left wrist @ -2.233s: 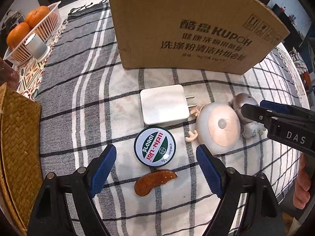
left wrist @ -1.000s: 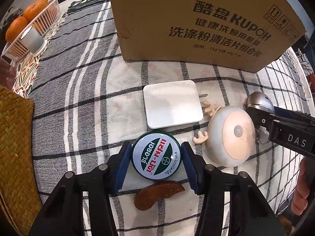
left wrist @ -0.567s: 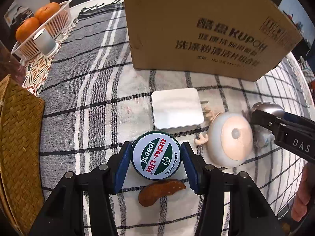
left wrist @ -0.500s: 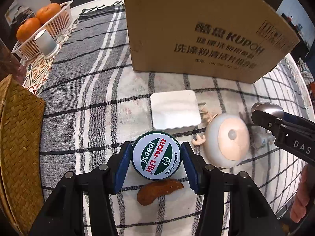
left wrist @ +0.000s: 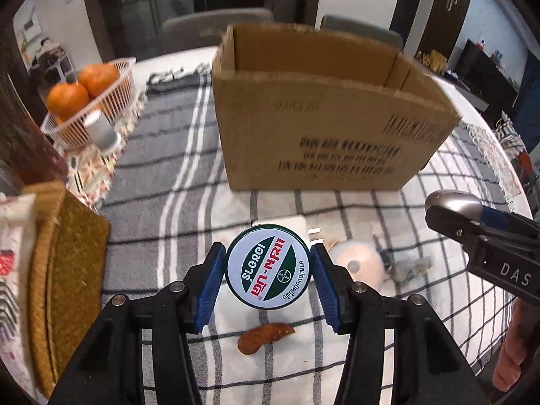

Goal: Organize rigid objects
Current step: 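Lift and carry the silver case and green tin with both tools over the box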

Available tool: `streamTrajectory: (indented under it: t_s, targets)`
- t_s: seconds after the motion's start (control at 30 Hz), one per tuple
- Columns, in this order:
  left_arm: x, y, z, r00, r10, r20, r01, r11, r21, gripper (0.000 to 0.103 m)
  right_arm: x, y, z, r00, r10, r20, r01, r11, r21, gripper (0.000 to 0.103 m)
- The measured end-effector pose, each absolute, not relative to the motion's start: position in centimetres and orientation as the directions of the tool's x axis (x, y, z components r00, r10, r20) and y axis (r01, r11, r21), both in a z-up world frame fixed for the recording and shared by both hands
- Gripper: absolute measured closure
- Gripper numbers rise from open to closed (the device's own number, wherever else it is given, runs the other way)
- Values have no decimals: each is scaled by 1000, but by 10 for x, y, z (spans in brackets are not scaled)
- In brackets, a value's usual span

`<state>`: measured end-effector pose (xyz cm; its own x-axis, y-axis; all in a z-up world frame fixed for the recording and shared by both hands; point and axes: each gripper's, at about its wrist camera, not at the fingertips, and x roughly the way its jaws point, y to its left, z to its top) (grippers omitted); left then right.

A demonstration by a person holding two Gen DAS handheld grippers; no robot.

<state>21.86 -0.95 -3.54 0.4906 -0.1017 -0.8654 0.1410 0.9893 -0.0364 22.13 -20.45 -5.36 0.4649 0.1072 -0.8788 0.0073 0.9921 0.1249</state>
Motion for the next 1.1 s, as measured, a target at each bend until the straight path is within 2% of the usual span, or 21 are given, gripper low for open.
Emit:
streamTrajectory:
  t_s: [0.7, 1.1]
  targets:
    - [213, -16, 54, 671, -182, -718, 200, 978, -61, 52, 214, -221, 29, 676, 127, -726, -37, 990, 139, 37]
    - [250, -21, 66, 663, -200, -722, 220, 973, -68, 52, 246, -223, 46, 683, 148, -715, -59, 987, 148, 37]
